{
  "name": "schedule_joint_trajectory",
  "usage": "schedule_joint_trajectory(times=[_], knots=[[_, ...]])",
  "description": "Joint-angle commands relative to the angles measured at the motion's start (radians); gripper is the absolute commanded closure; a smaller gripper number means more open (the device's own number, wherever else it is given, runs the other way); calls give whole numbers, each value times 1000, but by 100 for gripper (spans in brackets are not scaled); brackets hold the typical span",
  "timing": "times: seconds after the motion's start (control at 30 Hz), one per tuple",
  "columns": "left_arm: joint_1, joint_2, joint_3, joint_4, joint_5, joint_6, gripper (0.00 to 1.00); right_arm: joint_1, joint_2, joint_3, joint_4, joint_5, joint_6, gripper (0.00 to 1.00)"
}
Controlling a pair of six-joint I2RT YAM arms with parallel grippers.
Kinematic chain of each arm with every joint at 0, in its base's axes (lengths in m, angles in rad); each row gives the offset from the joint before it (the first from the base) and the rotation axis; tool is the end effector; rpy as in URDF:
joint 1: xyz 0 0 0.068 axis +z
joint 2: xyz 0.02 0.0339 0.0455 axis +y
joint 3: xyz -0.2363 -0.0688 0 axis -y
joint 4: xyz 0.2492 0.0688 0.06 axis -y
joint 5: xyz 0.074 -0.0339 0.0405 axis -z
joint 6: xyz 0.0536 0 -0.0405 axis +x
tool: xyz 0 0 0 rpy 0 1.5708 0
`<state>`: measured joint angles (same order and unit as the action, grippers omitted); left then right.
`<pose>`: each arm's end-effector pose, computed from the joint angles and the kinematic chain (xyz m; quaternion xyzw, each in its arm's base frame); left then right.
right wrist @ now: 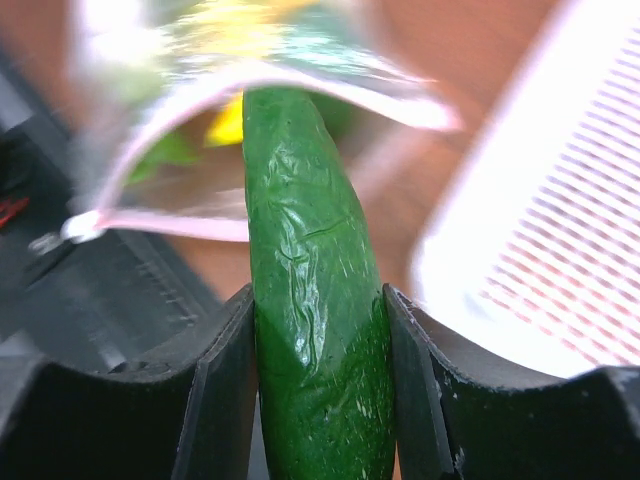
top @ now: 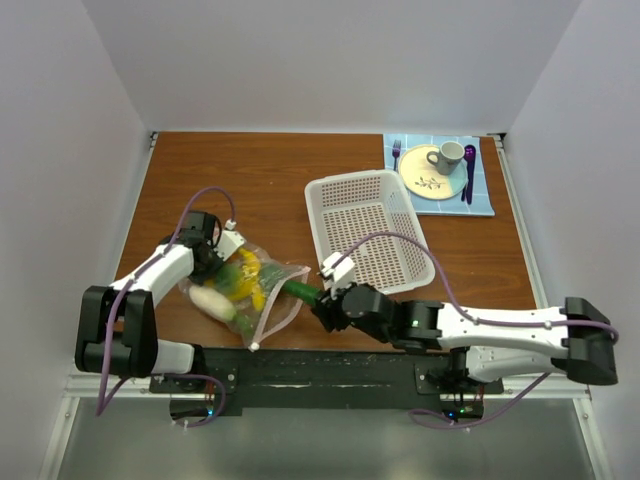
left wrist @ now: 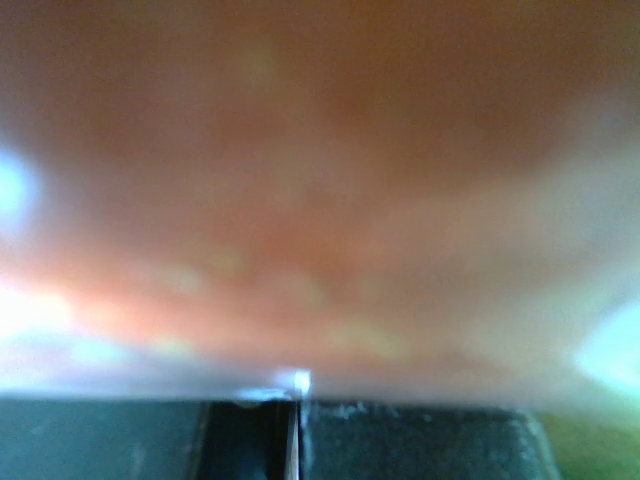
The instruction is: Open the zip-top bag and remove the fake food
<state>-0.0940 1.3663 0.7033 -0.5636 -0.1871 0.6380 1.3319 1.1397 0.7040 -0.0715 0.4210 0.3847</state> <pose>0.2479 -0.0134 0.1196 0.3361 0.9217 0.1345 0.1395 0.0875 0.2668 0.2177 -0.2901 0.7984 0.2575 0.4605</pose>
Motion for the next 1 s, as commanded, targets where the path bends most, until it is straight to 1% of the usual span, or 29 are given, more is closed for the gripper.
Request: schedule_joint_trajectory(times=[0.0,0.07,0.1,0.17,0.2,0.27,0.3,0.33,0.37,0.43,0.47,0.53,0.63,0.7,0.73,0.77,0.8,0.83,0.87,0.9,0.93,0.97], knots=[[16,19,4,-13,-18,-31,100,-14,-115,28,-300,359,155,99],[28,24,1,-13,-21,-26,100,-25,-121,92,-402,482,236,100],[40,28,-1,-16,-17,-24,100,-25,-120,109,-460,519,253,100],[50,27,-2,-27,-6,-21,100,-39,-117,133,-478,568,261,100],[54,25,-5,-32,11,-18,100,-45,-109,134,-455,571,244,100],[54,19,-10,-48,24,-18,100,-94,-86,137,-444,570,238,91],[54,17,-10,-56,38,-17,100,-117,-46,137,-421,553,234,87],[54,16,-11,-67,46,-18,100,-169,-25,135,-406,535,218,80],[56,13,-11,-71,52,-17,100,-195,1,137,-390,518,208,57],[56,7,-14,-73,61,-14,100,-259,73,147,-338,460,183,34],[56,5,-14,-73,66,-12,100,-275,96,155,-329,446,181,2],[56,4,-18,-75,75,-8,100,-302,156,192,-323,430,178,1],[56,5,-30,-65,86,5,100,-303,180,253,-335,434,154,1],[56,1,-41,-55,78,11,100,-301,158,268,-311,417,131,1],[56,2,-42,-47,78,12,100,-292,119,272,-294,388,106,1],[56,4,-47,-45,78,18,100,-283,100,267,-254,375,94,2],[56,7,-48,-38,80,19,100,-249,82,262,-234,366,79,3],[56,10,-51,-36,80,20,100,-223,63,253,-212,358,48,12],[56,17,-54,-32,77,22,100,-189,45,249,-161,366,28,18],[56,20,-54,-25,78,23,100,-112,45,243,-136,374,5,23],[56,25,-53,-21,77,22,100,-73,54,238,-119,378,-35,35],[56,34,-53,-18,77,23,100,-36,89,239,-99,378,-50,42]])
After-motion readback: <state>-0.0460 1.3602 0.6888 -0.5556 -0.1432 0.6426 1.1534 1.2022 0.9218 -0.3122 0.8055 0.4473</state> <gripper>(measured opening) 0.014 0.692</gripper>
